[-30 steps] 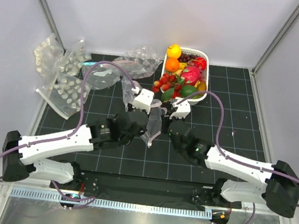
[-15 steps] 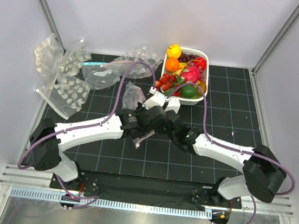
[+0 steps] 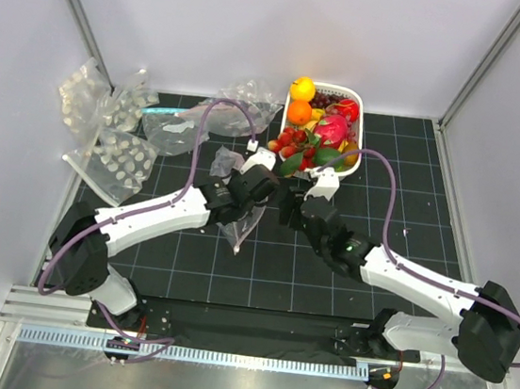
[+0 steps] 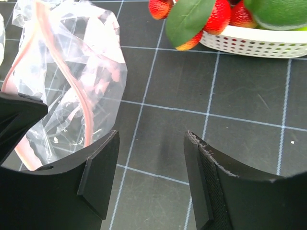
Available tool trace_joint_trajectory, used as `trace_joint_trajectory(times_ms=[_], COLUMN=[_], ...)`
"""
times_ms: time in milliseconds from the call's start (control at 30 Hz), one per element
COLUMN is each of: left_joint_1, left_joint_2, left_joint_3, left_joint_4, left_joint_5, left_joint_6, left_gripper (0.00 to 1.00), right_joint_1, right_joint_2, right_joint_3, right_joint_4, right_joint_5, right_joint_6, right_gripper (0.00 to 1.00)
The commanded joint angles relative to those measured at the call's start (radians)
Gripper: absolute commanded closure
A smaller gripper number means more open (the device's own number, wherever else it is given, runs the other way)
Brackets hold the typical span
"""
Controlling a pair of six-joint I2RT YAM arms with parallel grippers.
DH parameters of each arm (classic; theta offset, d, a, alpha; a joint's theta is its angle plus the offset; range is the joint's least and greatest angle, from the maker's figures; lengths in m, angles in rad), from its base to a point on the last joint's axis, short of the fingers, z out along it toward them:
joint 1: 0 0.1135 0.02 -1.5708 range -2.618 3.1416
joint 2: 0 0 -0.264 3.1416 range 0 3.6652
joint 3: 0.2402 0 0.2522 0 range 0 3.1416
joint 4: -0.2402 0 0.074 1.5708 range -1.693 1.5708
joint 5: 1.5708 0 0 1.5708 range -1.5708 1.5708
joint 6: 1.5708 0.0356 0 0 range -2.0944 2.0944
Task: Place the food in the zip-top bag and seal the zipper
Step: Open the zipper of the food storage bag at the center of the board.
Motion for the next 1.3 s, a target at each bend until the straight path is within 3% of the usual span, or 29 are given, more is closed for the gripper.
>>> trace_joint_trajectory(times_ms=[0, 167, 500, 1000, 1267], left_joint_1=[0.013, 0.013, -0.001, -0.013, -0.046], left_joint_2=[-0.068, -0.134, -0.108, -0.11, -0.102], left_joint_3=[-0.03, -0.062, -0.044, -0.037, -0.028], left_joint_4=[0.055, 0.086, 0.077, 0.074, 0.074], left_joint_5=[0.059, 0.119, 0.16, 0.177, 0.185], left_joint_6=[-0.002, -0.004, -0.002, 0.005, 0.019], left_gripper=[1.0, 1.0, 1.0, 1.0, 1.0], right_joint_1=[0.001, 0.0, 0.0, 0.001, 0.001], right_joint_2=[-0.035, -0.026, -0.059, -0.138, -0.073], right_joint_3=[-0.014, -0.029, -0.126, -0.177, -0.126], right_joint_4=[0.048, 0.128, 0.327, 0.378, 0.311], right_joint_5=[0.045, -0.11, -0.358, -0.356, -0.298], right_joint_6=[0.004, -0.041, -0.105, -0.113, -0.095], right_gripper=[0.38, 0.41, 0.37, 0.33, 0.46])
